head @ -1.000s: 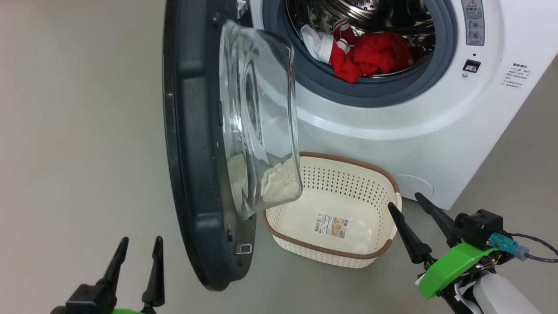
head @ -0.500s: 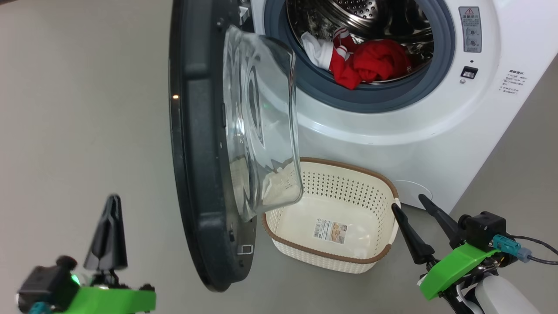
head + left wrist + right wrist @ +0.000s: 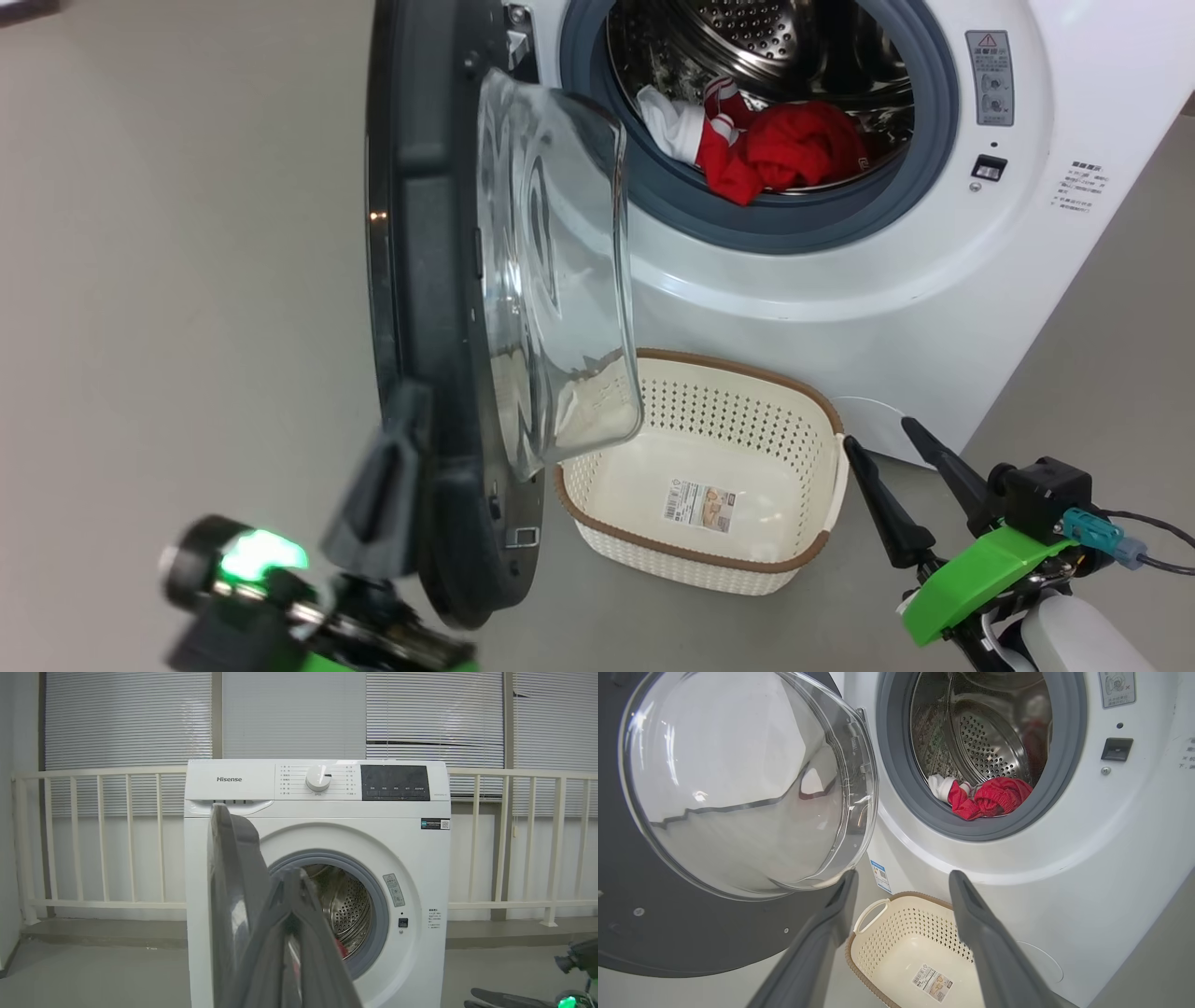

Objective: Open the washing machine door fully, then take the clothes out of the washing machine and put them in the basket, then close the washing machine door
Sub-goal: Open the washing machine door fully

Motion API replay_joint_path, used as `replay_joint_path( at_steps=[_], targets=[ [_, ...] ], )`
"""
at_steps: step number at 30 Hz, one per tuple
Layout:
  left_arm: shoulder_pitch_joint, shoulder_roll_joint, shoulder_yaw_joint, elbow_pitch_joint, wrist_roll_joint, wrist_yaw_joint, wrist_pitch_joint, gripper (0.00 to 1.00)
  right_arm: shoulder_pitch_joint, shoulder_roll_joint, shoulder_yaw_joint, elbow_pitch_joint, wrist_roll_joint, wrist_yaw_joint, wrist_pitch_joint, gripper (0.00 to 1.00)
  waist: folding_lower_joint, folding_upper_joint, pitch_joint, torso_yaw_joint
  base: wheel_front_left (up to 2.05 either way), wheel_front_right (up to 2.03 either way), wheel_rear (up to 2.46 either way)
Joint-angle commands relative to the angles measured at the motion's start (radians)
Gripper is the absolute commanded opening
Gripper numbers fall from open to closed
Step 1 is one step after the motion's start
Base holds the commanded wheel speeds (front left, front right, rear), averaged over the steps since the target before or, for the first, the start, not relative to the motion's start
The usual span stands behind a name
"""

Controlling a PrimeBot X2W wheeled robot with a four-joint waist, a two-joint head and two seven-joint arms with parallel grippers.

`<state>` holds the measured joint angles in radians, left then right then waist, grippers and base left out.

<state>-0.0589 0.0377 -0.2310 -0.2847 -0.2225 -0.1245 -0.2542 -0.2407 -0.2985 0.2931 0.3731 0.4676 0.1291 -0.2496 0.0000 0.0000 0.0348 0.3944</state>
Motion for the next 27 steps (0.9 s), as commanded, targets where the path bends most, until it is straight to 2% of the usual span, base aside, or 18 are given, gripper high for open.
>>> replay_joint_path(
  at_steps=[1,7,11,18,27],
  targets=[
    [-0.002,0.013,-0.001,-0.035,0.018,0.006,-0.008,0.0,0.01,-0.004,0.01,-0.029,-0.015,0.002,-0.012,1.0,0.0,0.0,-0.001,-0.002,0.0,0.0,0.0],
    [0.035,0.013,-0.176,0.012,0.011,0.0,-0.008,0.0,0.013,-0.003,0.009,-0.034,-0.016,0.002,-0.012,1.0,0.0,0.0,-0.004,-0.011,0.0,0.0,0.0],
    [0.053,0.015,-0.236,0.098,-0.027,-0.003,-0.005,0.0,0.012,-0.003,0.011,-0.035,-0.016,0.002,-0.012,1.0,0.0,0.0,-0.002,-0.014,0.0,0.0,0.0],
    [0.045,0.015,-0.212,0.255,-0.088,0.007,-0.006,0.0,0.01,-0.004,0.007,-0.034,-0.015,0.002,-0.012,1.0,0.0,0.0,0.003,-0.015,0.0,0.0,0.0],
    [0.023,0.017,-0.15,0.334,-0.125,0.03,-0.007,0.0,0.012,-0.005,-0.001,-0.035,-0.013,0.002,-0.012,1.0,0.0,0.0,0.006,-0.006,0.0,0.0,0.0]
  ],
)
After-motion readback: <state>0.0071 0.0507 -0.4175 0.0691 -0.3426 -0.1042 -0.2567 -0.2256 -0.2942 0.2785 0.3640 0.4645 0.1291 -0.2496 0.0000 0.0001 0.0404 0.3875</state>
